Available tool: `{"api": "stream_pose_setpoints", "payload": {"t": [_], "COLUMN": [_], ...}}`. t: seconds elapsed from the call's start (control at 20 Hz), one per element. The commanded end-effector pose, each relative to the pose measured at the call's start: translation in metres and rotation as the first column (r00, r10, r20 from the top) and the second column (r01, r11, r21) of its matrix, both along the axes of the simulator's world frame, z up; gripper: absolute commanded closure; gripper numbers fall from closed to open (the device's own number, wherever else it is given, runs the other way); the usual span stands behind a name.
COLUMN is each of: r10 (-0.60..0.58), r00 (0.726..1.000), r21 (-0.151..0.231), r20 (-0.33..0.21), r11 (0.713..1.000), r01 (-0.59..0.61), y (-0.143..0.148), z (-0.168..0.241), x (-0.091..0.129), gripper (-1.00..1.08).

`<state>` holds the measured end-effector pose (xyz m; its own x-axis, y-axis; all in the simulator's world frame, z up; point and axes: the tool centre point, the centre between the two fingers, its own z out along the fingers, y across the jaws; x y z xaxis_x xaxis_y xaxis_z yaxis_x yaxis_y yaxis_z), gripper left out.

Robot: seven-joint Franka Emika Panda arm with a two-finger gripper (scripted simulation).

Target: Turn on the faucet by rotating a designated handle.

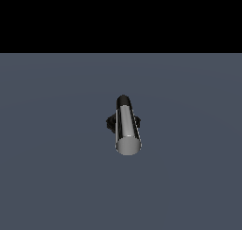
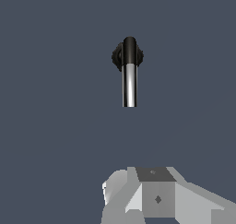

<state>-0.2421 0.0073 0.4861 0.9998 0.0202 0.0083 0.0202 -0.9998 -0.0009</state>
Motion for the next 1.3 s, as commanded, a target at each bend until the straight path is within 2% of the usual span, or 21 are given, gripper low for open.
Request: {"api": "stream_pose_setpoints", "payload": {"t": [0.0, 0.55, 1.25], "r10": [0.0, -0.006, -0.03], "r00": [1.0, 1.0, 1.0], "r21": [0.0, 0.0, -0.001], "r20": [0.0, -0.001, -0.003], "r11": [1.0, 1.0, 1.0], "r01": [0.0, 0.006, 0.03], "y": [0.0, 0.005, 0.024], "z": [0.0, -0.029, -0.139], "x": [0.0, 0.004, 0.019], "gripper": [1.08, 1.08, 1.08]}}
